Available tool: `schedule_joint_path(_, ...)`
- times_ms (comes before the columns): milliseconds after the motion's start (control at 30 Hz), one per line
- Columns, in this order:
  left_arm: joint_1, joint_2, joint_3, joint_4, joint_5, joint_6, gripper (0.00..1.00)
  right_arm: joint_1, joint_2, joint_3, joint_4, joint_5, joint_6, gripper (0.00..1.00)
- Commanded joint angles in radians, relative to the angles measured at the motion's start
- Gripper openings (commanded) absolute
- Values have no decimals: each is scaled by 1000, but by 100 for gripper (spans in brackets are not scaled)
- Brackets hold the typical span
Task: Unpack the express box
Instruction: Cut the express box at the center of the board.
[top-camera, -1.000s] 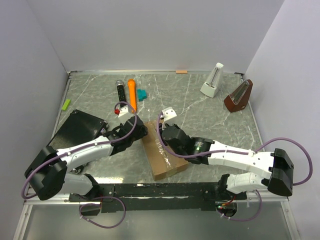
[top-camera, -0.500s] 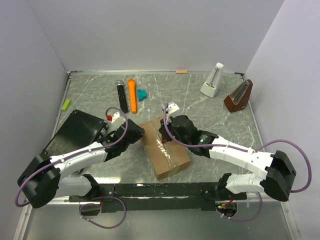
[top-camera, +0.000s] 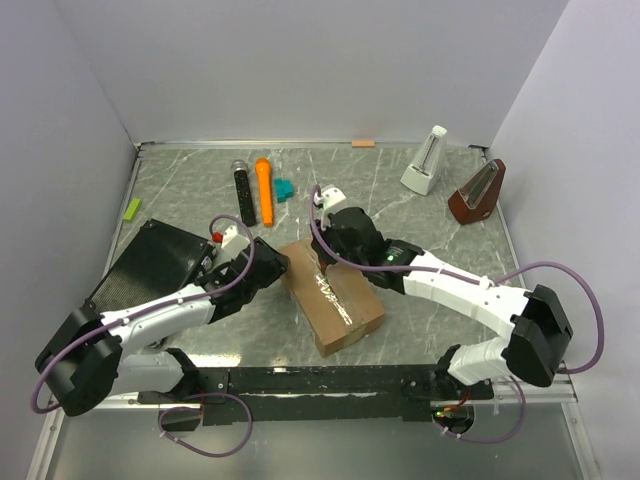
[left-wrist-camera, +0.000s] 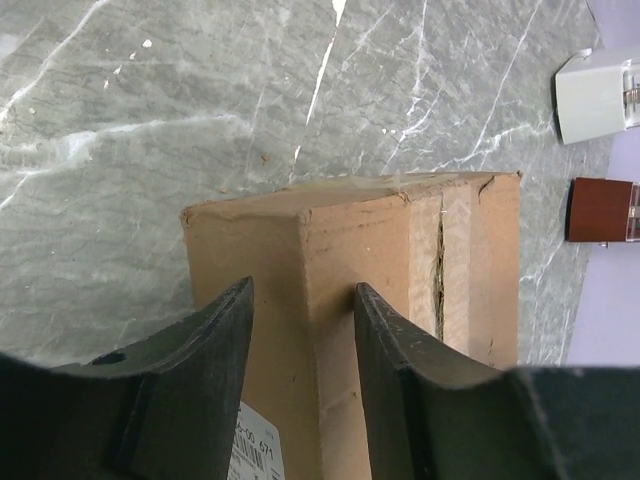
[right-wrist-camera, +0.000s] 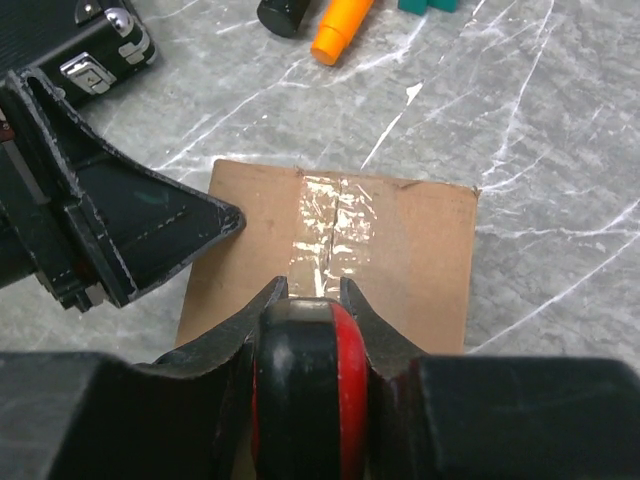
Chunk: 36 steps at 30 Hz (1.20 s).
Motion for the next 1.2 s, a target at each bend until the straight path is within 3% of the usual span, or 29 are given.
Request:
schedule_joint_path(0, -3, 41, -40, -93, 20, -6, 49, -12, 59, 88, 13, -35, -18, 0)
schedule_joint_path(433, -46, 4, -97, -87, -14, -170, 52, -17, 186, 190, 5, -194, -7, 0)
schedule_joint_path(733, -81, -68, -139, -125, -47, -232, 54, -14, 194, 232, -27, -211, -4, 0)
schedule_joint_path(1167, -84, -121, -105, -208, -136, -210, 73, -23, -96, 92, 145, -77, 96, 0)
